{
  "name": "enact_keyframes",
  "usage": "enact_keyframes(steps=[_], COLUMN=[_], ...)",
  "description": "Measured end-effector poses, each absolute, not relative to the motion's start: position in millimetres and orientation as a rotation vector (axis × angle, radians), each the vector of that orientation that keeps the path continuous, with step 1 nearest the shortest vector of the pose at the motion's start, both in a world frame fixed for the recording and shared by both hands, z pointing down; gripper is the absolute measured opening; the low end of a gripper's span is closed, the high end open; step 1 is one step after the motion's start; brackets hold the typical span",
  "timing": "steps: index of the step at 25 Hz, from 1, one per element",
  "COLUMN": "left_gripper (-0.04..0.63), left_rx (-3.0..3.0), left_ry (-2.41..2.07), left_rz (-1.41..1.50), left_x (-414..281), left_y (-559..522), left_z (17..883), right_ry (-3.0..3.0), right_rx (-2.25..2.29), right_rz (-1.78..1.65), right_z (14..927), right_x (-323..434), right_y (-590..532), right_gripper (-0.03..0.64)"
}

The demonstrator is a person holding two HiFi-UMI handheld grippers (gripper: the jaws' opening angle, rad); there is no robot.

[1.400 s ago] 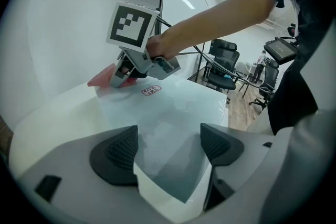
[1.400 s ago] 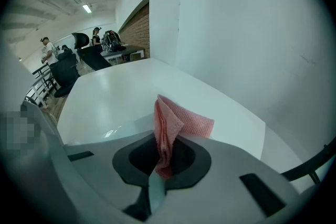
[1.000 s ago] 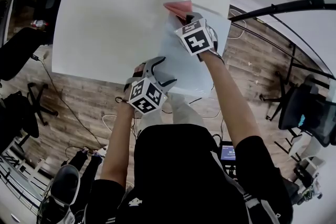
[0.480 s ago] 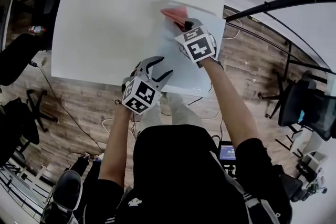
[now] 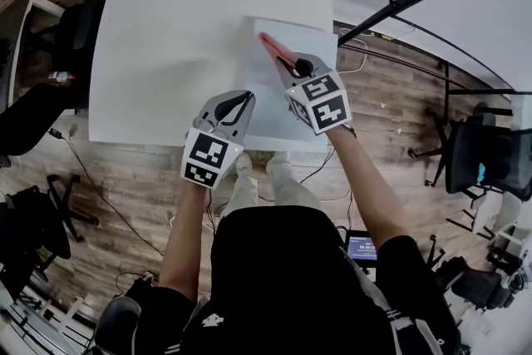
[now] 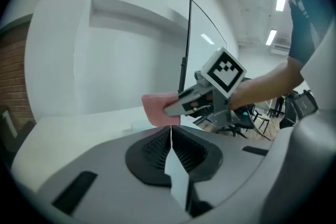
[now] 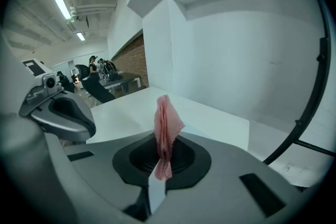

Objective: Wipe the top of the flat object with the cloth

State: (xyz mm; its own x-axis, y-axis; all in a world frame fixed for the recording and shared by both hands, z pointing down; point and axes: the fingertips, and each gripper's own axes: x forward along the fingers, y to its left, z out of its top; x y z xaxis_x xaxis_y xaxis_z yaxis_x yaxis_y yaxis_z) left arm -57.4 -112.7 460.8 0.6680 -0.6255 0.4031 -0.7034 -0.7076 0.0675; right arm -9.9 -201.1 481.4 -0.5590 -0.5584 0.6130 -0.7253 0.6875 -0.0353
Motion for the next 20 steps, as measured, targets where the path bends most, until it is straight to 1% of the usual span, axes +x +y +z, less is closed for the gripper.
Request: enact_keyframes(steps=[5,9,20], left_gripper=[0.011,0.011,0.011], left_rx=[2.659,2.672,2.850], left_ry=[-1.236,-1.265,-1.306], left_rz=[0.349,0.261,0.173], left_x=[-71,-73,-45], left_y=[-119,-119,-113], left_z=[405,364,266], right_ry=[-2.402,-2.477,-2.630], right_rx=[1.082,1.145,1.304], right_rz=[0.380,0.382,0.277], right_z=[431,389,284], right_x=[-1,4,31], right_y=[-168,-145,-121], right_gripper=[0.043,0.044,0.043])
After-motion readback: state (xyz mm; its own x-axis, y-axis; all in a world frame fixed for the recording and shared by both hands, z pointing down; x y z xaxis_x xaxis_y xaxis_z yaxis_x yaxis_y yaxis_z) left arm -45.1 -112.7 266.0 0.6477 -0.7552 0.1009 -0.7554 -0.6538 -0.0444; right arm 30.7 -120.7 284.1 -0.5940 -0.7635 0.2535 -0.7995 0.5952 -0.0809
